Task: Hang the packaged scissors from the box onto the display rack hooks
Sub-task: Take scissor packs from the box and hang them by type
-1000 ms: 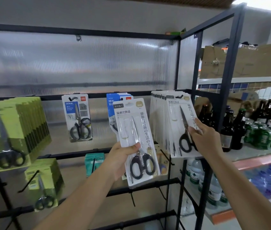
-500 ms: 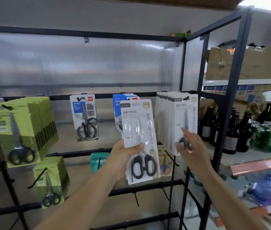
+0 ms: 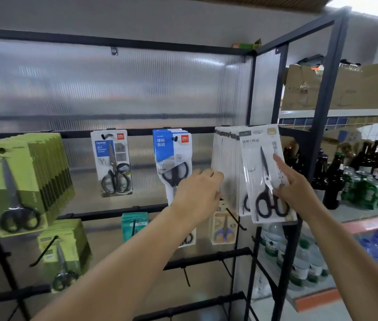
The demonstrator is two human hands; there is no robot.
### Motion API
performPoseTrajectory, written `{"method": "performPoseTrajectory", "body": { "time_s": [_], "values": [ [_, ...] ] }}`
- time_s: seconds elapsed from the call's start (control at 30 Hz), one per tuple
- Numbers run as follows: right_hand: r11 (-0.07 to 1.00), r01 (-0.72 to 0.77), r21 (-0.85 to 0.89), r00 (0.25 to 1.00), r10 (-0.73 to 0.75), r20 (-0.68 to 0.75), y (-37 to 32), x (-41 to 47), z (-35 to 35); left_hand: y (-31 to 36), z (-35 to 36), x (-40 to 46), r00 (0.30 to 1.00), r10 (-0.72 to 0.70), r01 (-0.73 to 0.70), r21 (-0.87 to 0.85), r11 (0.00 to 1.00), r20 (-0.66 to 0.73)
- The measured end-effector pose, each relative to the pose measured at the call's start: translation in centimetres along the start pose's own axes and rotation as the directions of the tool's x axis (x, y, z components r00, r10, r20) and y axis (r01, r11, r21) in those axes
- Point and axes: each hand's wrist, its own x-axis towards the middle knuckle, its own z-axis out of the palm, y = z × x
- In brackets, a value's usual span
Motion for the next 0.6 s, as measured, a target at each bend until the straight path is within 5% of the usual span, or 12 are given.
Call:
{"method": "performPoseTrajectory", "body": {
  "time_s": [0.13,0.27,0.4,0.6],
  "values": [
    [0.984,-0.157,-0.087,0.984,0.164,0.075,0.4,1.2,0.1,-0.2,0.4,-0.3,1.000,0.025,-0.024,0.061,0.998,-0.010],
    [0.957,-0.136,-0.257,0.981,0.167,0.103,0.0,2.1,0.5,-0.2,0.7,-0.5,1.000,0.019,-0.020,0.057,0.998,0.008],
    [0.959,-0.156,-0.237,0.977,0.185,0.107,0.1,1.7,0.9,-0.7,1.2,-1.1,0.999,-0.008,0.007,0.012,1.000,0.046],
    [0.946,-0.163,0.281,0.985,0.140,0.100,-0.2,0.7,0.2,-1.2,1.6,-1.6,0.993,-0.066,0.073,-0.068,0.995,0.100]
  ]
}}
